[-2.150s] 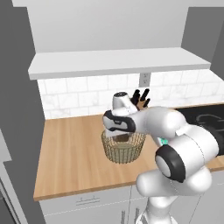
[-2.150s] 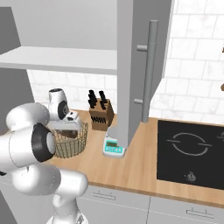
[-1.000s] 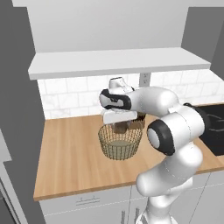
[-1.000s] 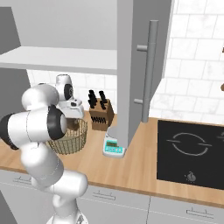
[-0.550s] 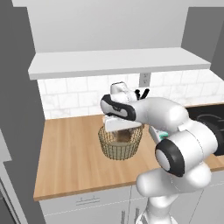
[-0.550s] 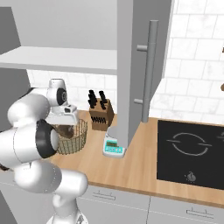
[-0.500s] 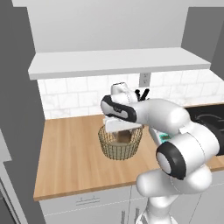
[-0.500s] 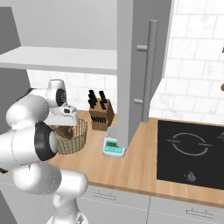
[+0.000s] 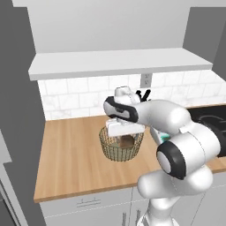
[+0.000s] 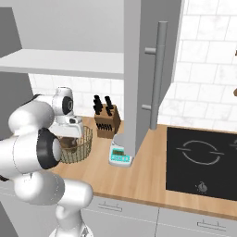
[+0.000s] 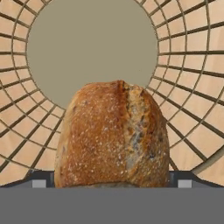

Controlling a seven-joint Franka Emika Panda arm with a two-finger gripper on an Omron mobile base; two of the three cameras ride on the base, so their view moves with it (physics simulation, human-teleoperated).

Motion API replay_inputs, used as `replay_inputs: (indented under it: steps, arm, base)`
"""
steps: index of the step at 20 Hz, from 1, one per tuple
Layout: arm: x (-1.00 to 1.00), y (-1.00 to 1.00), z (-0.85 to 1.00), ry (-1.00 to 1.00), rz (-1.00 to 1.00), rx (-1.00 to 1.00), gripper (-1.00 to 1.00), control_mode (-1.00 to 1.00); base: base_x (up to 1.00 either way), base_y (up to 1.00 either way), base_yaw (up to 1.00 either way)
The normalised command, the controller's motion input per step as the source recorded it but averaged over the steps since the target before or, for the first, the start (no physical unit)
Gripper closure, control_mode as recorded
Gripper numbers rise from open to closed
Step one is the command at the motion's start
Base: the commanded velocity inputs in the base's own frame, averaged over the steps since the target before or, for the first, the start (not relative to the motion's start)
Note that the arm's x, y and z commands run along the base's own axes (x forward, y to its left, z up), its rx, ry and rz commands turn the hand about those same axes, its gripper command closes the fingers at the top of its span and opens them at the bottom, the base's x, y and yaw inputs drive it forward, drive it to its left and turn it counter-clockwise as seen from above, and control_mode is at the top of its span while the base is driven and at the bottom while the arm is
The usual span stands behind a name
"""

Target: Open the cabinet, pick up the bread from the cabinet and place it in the basket. Then move the basket to the dining counter.

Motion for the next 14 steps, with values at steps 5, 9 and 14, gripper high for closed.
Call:
replay_inputs:
  steps: [5,9,14]
  arm:
    - [-0.05,-0.17,0.00,0.00,-0.21,-0.05,-1.00,-1.00]
    - [0.00,0.00,0.00,-0.11,-0.14,-0.07,-1.00,-1.00]
    - [0.01,0.05,0.00,-0.22,-0.12,-0.07,-1.00,-1.00]
  base:
    - [0.00,0.00,0.00]
    - [0.00,0.00,0.00]
    - [0.00,0.00,0.00]
